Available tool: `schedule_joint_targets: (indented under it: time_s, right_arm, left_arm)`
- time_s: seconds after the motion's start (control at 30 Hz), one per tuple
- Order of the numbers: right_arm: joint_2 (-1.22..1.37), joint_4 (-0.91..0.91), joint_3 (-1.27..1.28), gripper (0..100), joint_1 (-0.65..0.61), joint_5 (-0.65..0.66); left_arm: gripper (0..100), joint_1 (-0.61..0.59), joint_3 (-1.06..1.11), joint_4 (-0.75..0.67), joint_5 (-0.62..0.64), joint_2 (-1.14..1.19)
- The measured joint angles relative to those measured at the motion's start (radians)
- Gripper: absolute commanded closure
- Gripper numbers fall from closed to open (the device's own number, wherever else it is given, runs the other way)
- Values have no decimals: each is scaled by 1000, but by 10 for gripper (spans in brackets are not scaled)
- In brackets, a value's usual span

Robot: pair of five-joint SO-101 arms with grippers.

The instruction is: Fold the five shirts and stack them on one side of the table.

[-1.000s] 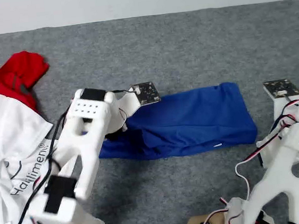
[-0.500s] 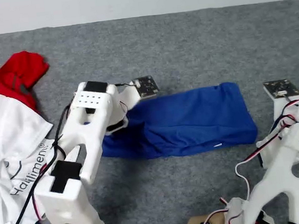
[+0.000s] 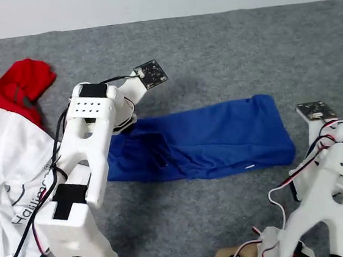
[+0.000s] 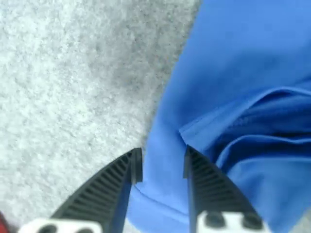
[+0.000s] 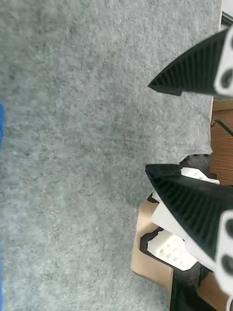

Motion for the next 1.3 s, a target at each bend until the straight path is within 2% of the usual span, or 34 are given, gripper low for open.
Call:
schedule_joint_targets:
  time_s: [0.17, 0.37, 0.5, 0.7, 0.87, 1.17, 1.3]
  right_arm:
    - [0, 0, 0, 753, 0, 0]
    - [0, 0, 0, 753, 0, 0]
    - [0, 0, 0, 753, 0, 0]
    - [0, 0, 0, 753, 0, 0]
    - [0, 0, 0, 753, 0, 0]
    - [0, 0, 0, 753, 0, 0]
    - [0, 0, 0, 753, 0, 0]
  left_arm:
    - [857, 3, -12, 124, 11, -64]
    - [991, 71, -12, 365, 11, -123]
    - [996, 140, -12, 466, 11, -112]
    - [996, 226, -12, 470, 17, 40]
    - [996, 285, -29, 396, 17, 133]
    - [996, 298, -238, 313, 72, 147]
    - [996, 298, -249, 253, 84, 147]
